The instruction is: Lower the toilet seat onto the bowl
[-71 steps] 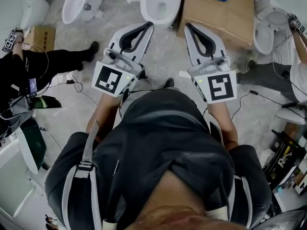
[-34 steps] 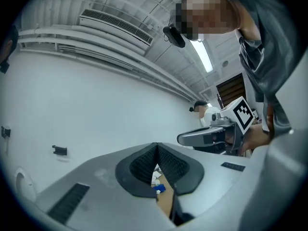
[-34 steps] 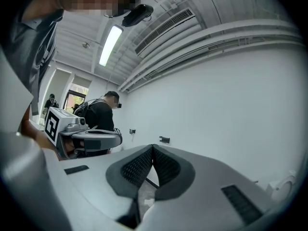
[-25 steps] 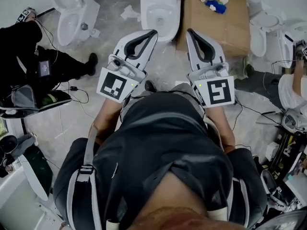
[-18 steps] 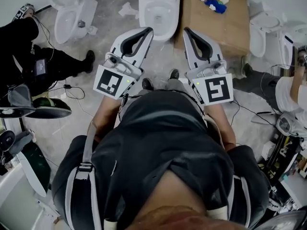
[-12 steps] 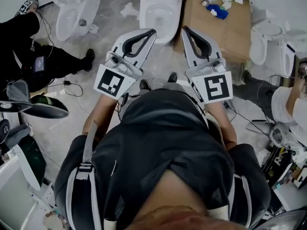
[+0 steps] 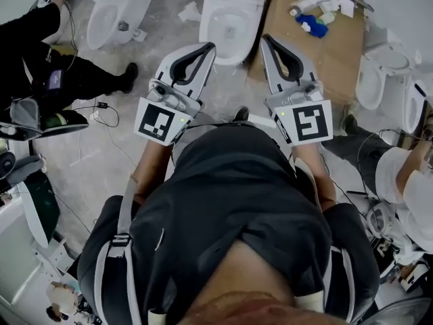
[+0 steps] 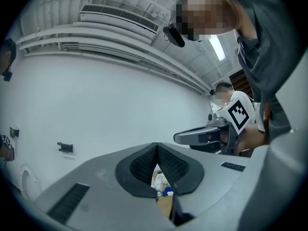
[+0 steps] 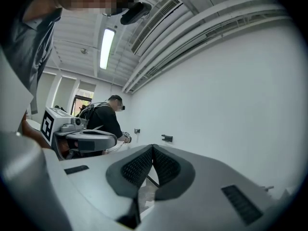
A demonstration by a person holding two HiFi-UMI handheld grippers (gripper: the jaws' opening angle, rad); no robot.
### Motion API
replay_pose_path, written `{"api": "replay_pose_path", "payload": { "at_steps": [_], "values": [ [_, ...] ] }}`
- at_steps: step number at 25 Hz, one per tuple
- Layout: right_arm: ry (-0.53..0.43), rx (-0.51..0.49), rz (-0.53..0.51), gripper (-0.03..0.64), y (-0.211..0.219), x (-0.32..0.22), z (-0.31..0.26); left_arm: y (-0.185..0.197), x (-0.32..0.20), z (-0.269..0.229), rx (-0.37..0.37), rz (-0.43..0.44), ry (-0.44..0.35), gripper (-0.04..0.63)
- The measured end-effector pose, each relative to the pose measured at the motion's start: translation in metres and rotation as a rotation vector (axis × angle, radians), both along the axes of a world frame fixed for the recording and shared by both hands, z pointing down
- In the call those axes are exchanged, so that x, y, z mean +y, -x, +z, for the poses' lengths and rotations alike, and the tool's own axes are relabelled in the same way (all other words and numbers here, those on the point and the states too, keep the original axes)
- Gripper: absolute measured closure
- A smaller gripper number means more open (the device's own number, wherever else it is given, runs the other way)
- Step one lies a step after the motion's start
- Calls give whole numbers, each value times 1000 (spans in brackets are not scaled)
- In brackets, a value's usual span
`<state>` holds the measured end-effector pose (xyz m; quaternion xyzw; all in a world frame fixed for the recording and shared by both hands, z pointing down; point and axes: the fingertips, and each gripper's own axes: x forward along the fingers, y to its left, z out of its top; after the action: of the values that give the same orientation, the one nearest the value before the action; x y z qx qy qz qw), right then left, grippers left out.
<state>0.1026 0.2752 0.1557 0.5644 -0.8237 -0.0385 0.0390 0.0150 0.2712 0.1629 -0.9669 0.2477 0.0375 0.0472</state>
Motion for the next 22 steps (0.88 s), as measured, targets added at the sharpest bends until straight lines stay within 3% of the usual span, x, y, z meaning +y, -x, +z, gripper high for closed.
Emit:
{"api": "replay_pose_path", "payload": {
  "at_steps": [10,18,22],
  "values": [
    [28,-17,7,611,-2,-24,11,-1,-23,10,-8,3,42,592],
    [36,4,69,611,25,-61,6,16,-68,8,29,85,71,592],
    [67,23,108,611,42,-90,6,29,-98,-3,53,138,47,592]
  ]
}}
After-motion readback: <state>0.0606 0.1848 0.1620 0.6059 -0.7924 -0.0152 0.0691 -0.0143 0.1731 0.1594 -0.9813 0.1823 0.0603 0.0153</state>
